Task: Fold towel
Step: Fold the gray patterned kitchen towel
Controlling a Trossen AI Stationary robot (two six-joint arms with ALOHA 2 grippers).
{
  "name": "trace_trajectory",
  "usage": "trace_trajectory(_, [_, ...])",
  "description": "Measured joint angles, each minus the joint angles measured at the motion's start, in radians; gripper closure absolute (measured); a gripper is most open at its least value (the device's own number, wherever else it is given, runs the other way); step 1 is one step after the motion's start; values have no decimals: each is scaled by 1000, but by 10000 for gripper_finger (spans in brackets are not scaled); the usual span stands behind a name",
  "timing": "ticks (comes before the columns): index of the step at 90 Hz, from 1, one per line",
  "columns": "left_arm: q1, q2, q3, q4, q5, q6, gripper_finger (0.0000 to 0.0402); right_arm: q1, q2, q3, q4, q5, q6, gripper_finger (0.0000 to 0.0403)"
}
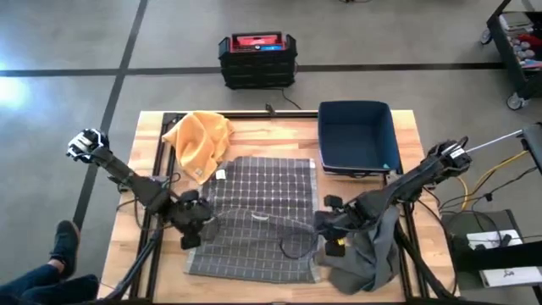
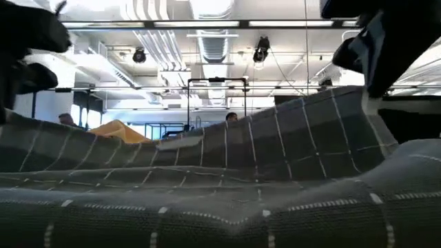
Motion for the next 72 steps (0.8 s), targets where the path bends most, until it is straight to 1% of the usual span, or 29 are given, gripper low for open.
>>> trace_trajectory(12, [-104,4,4,-1,-52,-108,401,62,9,1,75,23,50,403])
trace_trajectory(24, [-207,4,48,7,-109,-186,401,115,32,7,160,24,96,403])
trace_trajectory(29, [-248,7,75,13,-127,-207,401,136,51,27,165,24,104,403])
trace_trajectory(38, [-311,35,130,36,-130,-221,401,169,88,87,164,18,108,403])
trace_trajectory(53, [-382,134,230,60,-130,-242,401,212,143,200,163,12,104,403])
trace_trajectory(72, [-435,322,375,62,-128,-277,401,268,203,302,162,12,153,403])
